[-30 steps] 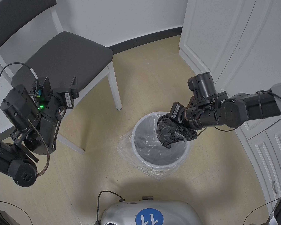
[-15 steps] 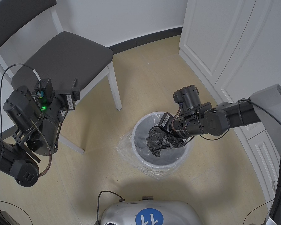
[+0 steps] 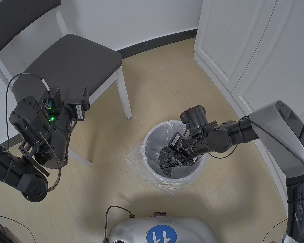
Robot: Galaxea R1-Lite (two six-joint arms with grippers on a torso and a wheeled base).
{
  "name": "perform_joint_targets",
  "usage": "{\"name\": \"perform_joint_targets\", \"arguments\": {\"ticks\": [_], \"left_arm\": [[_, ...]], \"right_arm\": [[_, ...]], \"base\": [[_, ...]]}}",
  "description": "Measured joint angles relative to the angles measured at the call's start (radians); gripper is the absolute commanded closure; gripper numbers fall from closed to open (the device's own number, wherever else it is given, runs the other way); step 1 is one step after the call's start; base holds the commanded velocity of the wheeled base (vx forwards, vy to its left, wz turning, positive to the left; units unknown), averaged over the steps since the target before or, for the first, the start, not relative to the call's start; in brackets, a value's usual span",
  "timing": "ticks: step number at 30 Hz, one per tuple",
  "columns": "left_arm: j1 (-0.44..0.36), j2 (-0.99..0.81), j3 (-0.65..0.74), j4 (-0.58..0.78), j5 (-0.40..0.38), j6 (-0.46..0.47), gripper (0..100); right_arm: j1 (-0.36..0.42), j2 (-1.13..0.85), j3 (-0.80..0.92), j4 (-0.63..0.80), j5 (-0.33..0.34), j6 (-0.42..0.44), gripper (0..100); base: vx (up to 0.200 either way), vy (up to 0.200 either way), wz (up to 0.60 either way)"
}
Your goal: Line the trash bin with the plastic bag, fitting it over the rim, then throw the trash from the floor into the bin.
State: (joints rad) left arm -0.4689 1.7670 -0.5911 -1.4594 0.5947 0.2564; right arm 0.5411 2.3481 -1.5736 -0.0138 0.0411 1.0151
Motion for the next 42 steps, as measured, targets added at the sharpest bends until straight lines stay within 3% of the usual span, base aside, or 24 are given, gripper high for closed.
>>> {"name": "perform_joint_targets", "arguments": {"ticks": [19, 42], "left_arm": [[0.003, 0.047, -0.007, -0.022, 0.0, 0.003, 0], [0.007, 0.057, 0.002, -0.051, 0.001, 0.017, 0]], "right_arm": [[-0.068, 0.14, -0.161, -0.013, -0.01, 0.131, 100], [-0.061, 0.183, -0.176, -0.015, -0.041, 0.131, 100]], "base": [[0.0, 0.0, 0.0], [0.0, 0.0, 0.0]]}}
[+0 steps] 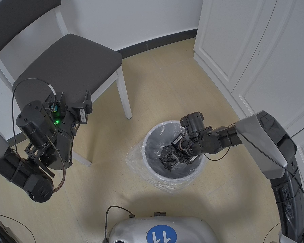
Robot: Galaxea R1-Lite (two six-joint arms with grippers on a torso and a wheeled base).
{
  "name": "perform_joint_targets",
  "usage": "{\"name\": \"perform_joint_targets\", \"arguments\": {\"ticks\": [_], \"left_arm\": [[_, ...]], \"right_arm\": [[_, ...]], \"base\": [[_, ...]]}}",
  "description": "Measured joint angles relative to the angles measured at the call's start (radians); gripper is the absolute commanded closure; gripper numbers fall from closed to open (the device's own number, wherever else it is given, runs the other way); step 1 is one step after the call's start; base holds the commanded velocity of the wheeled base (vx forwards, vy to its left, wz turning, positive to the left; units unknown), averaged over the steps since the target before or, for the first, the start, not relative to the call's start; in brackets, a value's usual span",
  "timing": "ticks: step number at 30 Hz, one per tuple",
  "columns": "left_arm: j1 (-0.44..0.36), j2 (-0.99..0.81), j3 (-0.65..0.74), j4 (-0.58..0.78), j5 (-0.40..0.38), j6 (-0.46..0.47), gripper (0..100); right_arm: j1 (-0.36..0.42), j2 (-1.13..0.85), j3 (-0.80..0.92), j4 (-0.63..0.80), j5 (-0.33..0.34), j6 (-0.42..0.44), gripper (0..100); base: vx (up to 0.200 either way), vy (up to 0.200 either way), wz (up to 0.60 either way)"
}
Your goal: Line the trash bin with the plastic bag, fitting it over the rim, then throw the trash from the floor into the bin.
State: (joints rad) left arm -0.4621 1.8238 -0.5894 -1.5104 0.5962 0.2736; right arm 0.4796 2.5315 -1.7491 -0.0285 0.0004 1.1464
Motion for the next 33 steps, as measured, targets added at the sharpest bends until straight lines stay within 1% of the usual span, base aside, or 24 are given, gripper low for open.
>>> {"name": "perform_joint_targets", "arguments": {"ticks": [5, 18, 19, 33], "left_arm": [[0.0, 0.004, 0.0, 0.0, 0.0, 0.0, 0], [0.001, 0.012, -0.001, -0.018, -0.001, 0.0, 0], [0.001, 0.013, -0.001, -0.018, -0.001, 0.0, 0], [0.0, 0.018, -0.001, -0.018, -0.001, 0.0, 0]], "right_arm": [[0.003, 0.005, 0.0, -0.001, -0.029, 0.001, 100], [0.008, 0.007, 0.005, -0.002, -0.031, 0.001, 100], [0.008, 0.007, 0.006, -0.003, -0.031, 0.001, 0], [0.009, 0.007, 0.006, -0.002, -0.031, 0.001, 0]], "base": [[0.0, 0.0, 0.0], [0.0, 0.0, 0.0], [0.0, 0.0, 0.0], [0.0, 0.0, 0.0]]}}
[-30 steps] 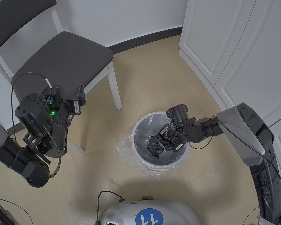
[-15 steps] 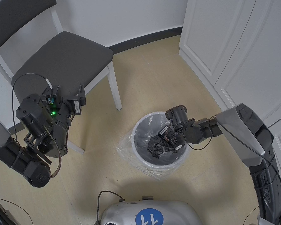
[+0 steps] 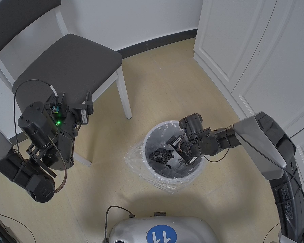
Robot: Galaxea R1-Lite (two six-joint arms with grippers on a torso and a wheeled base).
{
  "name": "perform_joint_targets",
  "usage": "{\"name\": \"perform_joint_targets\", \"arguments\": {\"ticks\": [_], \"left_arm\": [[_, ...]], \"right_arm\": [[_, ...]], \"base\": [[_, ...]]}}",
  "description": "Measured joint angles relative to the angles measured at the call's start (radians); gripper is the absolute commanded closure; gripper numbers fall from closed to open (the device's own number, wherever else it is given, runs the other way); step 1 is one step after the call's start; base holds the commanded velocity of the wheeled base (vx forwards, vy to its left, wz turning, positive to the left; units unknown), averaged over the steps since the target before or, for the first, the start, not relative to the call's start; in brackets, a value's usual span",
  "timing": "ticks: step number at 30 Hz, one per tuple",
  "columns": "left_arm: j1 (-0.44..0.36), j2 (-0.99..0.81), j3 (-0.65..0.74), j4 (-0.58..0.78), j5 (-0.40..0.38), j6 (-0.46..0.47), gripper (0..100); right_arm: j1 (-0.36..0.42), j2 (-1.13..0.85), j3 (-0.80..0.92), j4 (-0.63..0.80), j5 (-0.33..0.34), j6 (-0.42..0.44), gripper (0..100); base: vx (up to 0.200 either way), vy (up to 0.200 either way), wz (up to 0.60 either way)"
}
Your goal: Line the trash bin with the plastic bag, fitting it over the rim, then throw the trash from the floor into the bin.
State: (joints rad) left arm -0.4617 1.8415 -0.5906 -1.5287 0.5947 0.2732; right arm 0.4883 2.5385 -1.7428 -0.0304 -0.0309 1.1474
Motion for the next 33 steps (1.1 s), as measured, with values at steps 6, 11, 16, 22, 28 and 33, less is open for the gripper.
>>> {"name": "perform_joint_targets", "arguments": {"ticks": [6, 11, 16, 22, 28, 33], "left_arm": [[0.0, 0.003, 0.0, 0.0, 0.0, 0.0, 0], [0.0, 0.007, -0.001, 0.0, 0.0, 0.0, 0], [0.0, 0.008, -0.003, 0.0, 0.0, 0.0, 0], [0.0, 0.008, -0.004, 0.0, 0.0, 0.0, 0], [0.0, 0.006, -0.003, 0.0, 0.0, 0.001, 0], [0.0, 0.007, -0.001, 0.0, 0.0, 0.001, 0]], "right_arm": [[-0.001, 0.0, 0.0, 0.0, -0.001, 0.0, 0], [0.0, -0.004, 0.0, 0.003, -0.003, -0.001, 0], [0.024, -0.023, 0.022, 0.004, -0.02, -0.014, 0], [0.033, -0.069, 0.046, 0.014, -0.033, -0.053, 0], [0.046, -0.143, 0.121, 0.017, -0.045, -0.148, 0], [0.066, -0.201, 0.207, 0.016, -0.105, -0.267, 0]], "base": [[0.0, 0.0, 0.0], [0.0, 0.0, 0.0], [0.0, 0.0, 0.0], [0.0, 0.0, 0.0], [0.0, 0.0, 0.0], [0.0, 0.0, 0.0]]}}
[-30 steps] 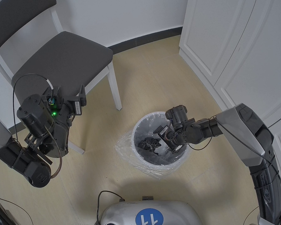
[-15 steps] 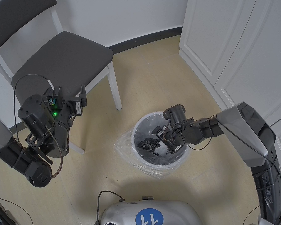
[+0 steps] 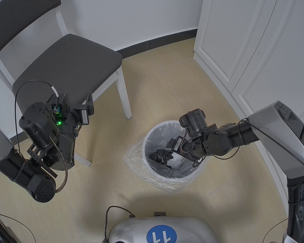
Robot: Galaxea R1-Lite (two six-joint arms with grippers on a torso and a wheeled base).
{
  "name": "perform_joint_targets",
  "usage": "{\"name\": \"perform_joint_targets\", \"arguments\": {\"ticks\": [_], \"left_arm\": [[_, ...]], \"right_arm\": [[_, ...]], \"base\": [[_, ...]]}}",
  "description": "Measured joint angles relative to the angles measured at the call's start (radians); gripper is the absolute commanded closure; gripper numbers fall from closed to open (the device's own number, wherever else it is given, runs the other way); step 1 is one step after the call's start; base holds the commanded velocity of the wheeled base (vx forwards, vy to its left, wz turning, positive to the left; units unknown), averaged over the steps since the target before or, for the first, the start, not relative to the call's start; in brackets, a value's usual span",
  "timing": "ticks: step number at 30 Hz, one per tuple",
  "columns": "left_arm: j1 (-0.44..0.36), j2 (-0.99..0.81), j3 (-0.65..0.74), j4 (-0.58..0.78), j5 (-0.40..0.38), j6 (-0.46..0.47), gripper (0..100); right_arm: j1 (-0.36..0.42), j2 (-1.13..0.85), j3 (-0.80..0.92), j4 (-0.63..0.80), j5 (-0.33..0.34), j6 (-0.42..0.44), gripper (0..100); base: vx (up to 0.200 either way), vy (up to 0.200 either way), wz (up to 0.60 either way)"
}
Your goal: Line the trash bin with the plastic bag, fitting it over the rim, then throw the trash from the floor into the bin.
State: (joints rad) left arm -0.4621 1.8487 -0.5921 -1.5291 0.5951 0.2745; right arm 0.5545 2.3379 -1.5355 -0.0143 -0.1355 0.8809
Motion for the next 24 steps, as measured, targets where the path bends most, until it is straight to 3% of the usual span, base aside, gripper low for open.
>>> {"name": "perform_joint_targets", "arguments": {"ticks": [11, 17, 24], "left_arm": [[-0.004, 0.002, 0.003, 0.0, 0.0, 0.0, 0], [-0.006, 0.008, 0.003, 0.0, 0.0, 0.0, 0], [-0.006, 0.02, 0.003, 0.0, 0.0, 0.0, 0]], "right_arm": [[0.048, -0.085, 0.189, -0.095, -0.152, -0.205, 0], [0.067, -0.096, 0.283, -0.23, -0.163, -0.276, 0], [0.093, -0.06, 0.318, -0.446, -0.164, -0.277, 0]], "base": [[0.0, 0.0, 0.0], [0.0, 0.0, 0.0], [0.0, 0.0, 0.0]]}}
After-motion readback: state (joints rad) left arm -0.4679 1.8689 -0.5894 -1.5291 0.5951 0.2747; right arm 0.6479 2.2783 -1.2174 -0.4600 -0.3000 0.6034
